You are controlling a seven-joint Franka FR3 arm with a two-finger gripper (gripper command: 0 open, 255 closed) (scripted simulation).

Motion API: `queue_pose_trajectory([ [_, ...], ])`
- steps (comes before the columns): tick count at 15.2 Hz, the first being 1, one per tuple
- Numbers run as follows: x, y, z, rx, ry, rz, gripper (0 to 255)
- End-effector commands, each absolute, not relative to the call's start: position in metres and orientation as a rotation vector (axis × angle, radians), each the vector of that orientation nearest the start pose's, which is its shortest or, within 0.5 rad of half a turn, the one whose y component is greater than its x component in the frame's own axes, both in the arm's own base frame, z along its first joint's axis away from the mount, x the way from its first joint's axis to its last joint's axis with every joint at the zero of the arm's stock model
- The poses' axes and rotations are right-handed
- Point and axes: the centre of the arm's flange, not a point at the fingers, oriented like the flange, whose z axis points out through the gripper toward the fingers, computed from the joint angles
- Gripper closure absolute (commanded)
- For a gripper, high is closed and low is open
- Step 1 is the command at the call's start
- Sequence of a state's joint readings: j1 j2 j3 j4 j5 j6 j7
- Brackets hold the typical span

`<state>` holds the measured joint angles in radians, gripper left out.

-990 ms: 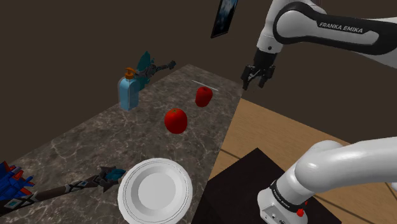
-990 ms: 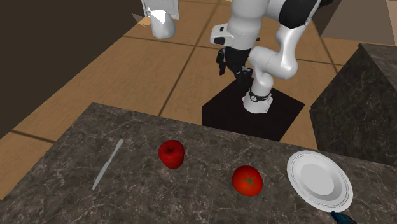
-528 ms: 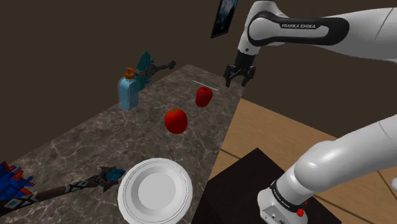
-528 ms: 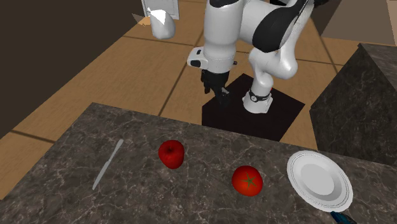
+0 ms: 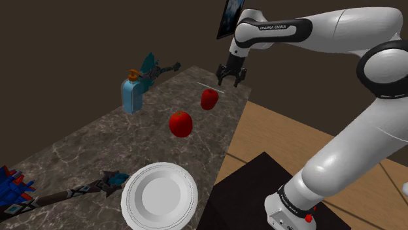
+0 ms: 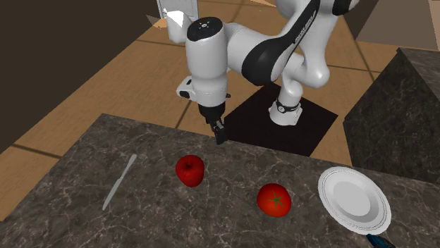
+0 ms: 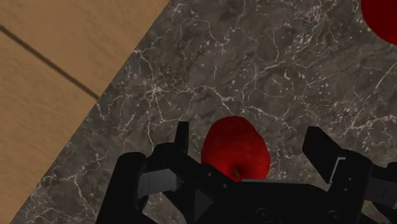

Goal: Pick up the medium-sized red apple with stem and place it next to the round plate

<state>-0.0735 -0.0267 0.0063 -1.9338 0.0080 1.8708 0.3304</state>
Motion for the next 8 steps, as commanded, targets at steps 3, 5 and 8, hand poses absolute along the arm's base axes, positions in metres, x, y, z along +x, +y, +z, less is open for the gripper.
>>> queue_pose_trajectory([
  [3,0.594,-0.051,0.471,-3.034,0.697,0.053,0],
  [5,0.617,-0.059,0.461,-3.013,0.732,0.051,0],
  [8,0.651,-0.071,0.446,-2.981,0.784,0.048,0],
])
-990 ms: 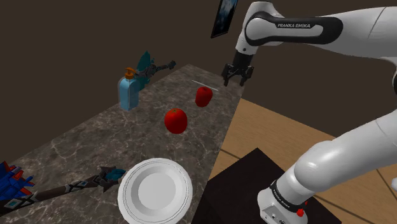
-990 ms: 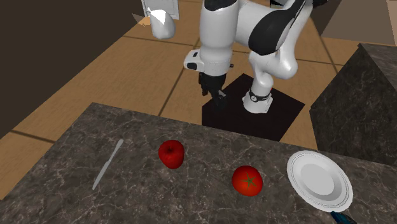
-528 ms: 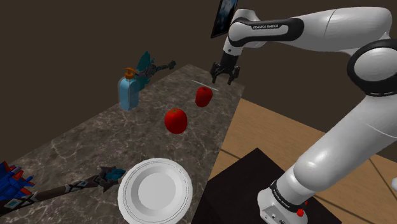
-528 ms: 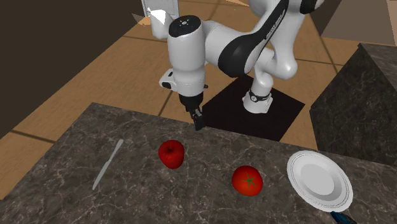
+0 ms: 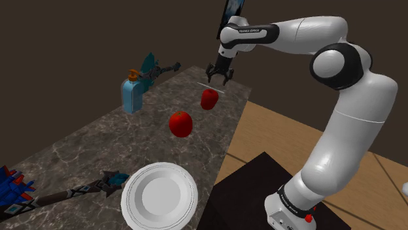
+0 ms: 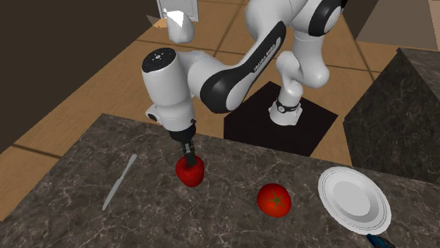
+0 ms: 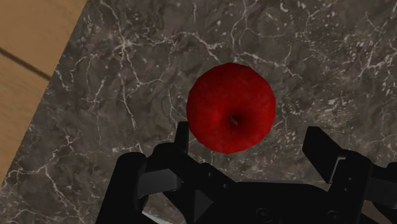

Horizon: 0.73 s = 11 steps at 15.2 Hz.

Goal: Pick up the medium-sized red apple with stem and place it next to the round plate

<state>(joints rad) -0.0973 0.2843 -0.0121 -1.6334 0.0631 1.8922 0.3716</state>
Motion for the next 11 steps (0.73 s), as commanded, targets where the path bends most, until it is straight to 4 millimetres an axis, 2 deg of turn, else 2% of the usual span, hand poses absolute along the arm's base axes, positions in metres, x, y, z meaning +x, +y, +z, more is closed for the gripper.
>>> queue_pose_trajectory([
  [1,0.650,-0.071,0.440,-2.981,0.784,0.048,0],
  [7,0.650,-0.068,0.409,-2.981,0.784,0.048,0],
  [11,0.650,-0.068,0.406,-2.981,0.784,0.048,0],
])
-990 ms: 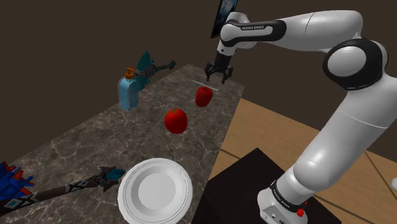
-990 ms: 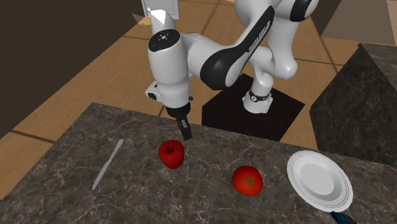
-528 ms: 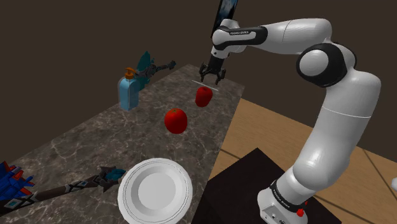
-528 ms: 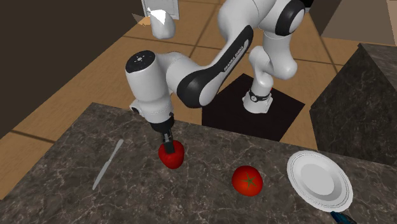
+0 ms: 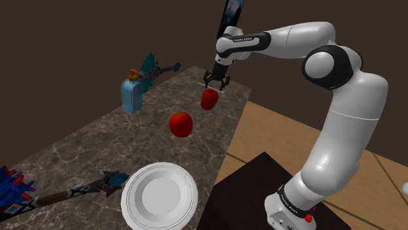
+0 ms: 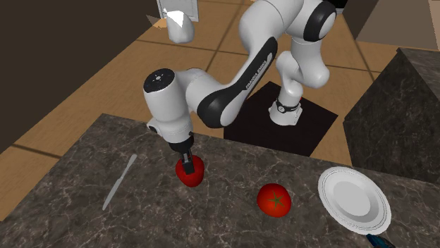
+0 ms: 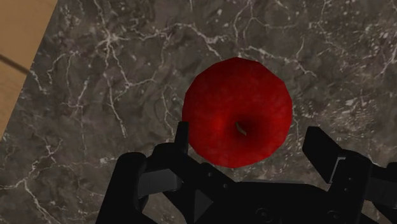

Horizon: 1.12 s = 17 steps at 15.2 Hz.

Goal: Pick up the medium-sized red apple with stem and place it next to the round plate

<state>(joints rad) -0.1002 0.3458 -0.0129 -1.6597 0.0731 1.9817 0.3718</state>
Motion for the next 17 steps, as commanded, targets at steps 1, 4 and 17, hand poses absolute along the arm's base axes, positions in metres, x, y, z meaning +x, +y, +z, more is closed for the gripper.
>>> queue_pose_trajectory([
  [1,0.650,-0.068,0.406,-2.981,0.784,0.048,0],
  [4,0.650,-0.068,0.406,-2.981,0.784,0.048,0],
  [17,0.650,-0.068,0.416,-2.981,0.784,0.048,255],
])
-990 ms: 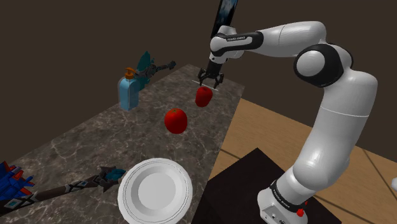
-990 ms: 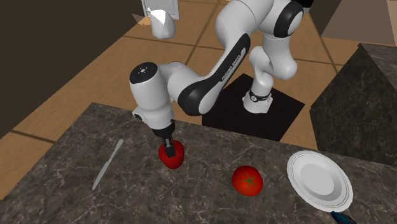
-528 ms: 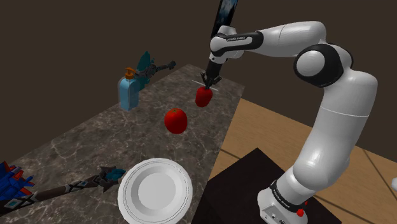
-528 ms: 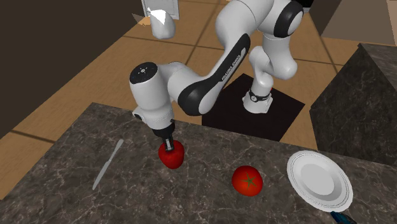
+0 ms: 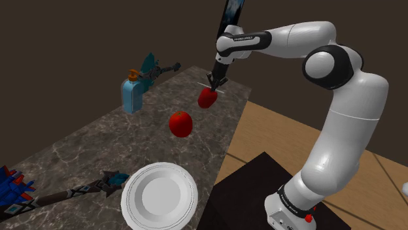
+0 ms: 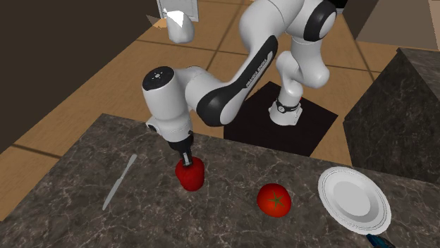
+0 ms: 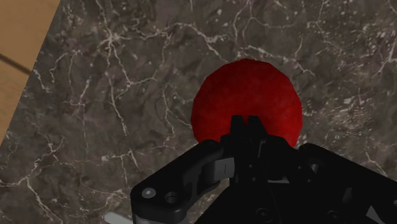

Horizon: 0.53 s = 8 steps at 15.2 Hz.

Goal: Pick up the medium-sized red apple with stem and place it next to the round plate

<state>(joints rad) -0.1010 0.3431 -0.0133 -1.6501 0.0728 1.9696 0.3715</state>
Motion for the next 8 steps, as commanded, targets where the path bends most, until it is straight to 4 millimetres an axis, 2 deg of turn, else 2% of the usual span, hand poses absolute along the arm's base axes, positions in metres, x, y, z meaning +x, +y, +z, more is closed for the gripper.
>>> queue_pose_trajectory([
  [1,0.650,-0.068,0.422,-2.981,0.784,0.048,255],
  [8,0.650,-0.068,0.459,-2.981,0.784,0.048,255],
])
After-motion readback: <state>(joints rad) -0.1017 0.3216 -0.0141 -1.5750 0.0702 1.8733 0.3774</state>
